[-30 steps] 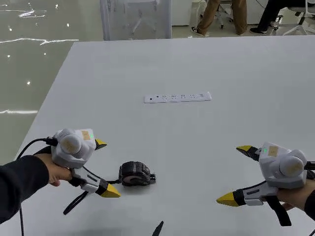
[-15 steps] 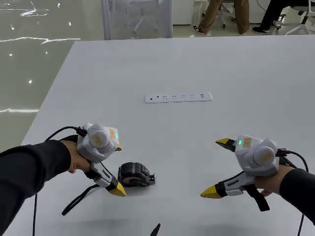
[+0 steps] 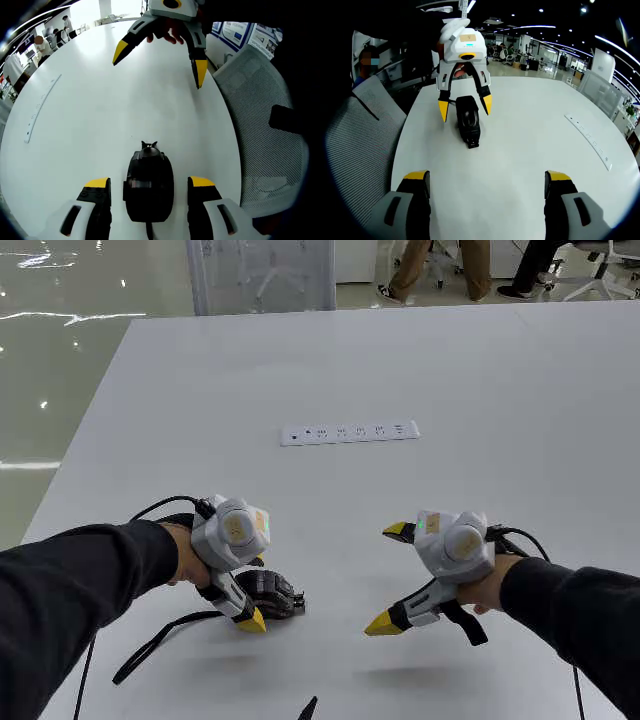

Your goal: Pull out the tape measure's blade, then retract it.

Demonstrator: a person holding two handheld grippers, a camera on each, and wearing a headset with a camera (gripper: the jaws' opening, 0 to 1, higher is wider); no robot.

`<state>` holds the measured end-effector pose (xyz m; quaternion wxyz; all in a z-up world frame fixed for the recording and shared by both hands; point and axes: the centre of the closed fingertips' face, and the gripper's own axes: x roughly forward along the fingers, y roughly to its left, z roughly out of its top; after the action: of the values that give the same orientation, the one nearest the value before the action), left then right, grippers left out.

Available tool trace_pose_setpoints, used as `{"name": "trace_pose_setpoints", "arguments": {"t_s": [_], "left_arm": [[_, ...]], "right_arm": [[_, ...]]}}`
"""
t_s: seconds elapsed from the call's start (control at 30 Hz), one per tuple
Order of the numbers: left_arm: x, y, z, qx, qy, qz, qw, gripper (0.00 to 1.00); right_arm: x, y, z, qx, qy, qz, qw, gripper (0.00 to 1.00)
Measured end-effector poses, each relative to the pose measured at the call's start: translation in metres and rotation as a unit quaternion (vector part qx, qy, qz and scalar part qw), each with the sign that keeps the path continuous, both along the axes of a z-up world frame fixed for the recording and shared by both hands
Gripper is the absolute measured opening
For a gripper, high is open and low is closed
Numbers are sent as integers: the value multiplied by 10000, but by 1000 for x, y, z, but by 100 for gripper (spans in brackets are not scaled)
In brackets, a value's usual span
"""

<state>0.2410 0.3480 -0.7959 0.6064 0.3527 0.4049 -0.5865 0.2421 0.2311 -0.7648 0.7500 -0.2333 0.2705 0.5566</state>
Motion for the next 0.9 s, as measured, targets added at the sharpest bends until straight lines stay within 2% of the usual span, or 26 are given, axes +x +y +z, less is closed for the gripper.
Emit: {"name": "trace_pose_setpoints", "arguments": {"t_s": [0.03,0.07,0.1,0.2,0.23,0.27,0.33,0.5,0.67,0.77,0.83,0.9], "left_arm": [[-3,1,-3,79,148,140,9998,55],[-3,-1,-4,64,92,61,9999,53],[-1,-2,-6,66,-89,-168,9998,50],[-2,-1,-9,141,-157,-233,9995,42],[3,-1,-9,165,-310,-275,9990,39],[0,-2,-9,130,-207,-292,9993,38],[1,-1,-8,124,-164,-242,9995,38],[-1,-1,-8,80,-143,-433,9989,37],[0,1,-9,174,-130,-379,9990,37],[2,1,-9,133,-55,-307,9994,37],[1,1,-9,92,-2,-241,9997,38],[1,1,-9,82,26,-243,9997,38]], "right_arm": [[0,5,-2,-10,25,70,10000,90],[-1,9,-3,-23,51,121,9999,90],[-1,14,-4,-37,38,206,9998,89],[0,27,-6,-34,88,338,9994,86],[0,30,-7,-44,89,368,9993,86],[0,35,-8,-56,101,421,9990,85],[0,40,-11,-63,130,465,9988,83],[-4,50,-21,-187,249,620,9976,74],[1,62,-24,-160,223,623,9977,69],[4,70,-28,-157,221,555,9981,67],[4,71,-33,-297,269,587,9975,63],[2,74,-35,-376,220,697,9966,57]]}}
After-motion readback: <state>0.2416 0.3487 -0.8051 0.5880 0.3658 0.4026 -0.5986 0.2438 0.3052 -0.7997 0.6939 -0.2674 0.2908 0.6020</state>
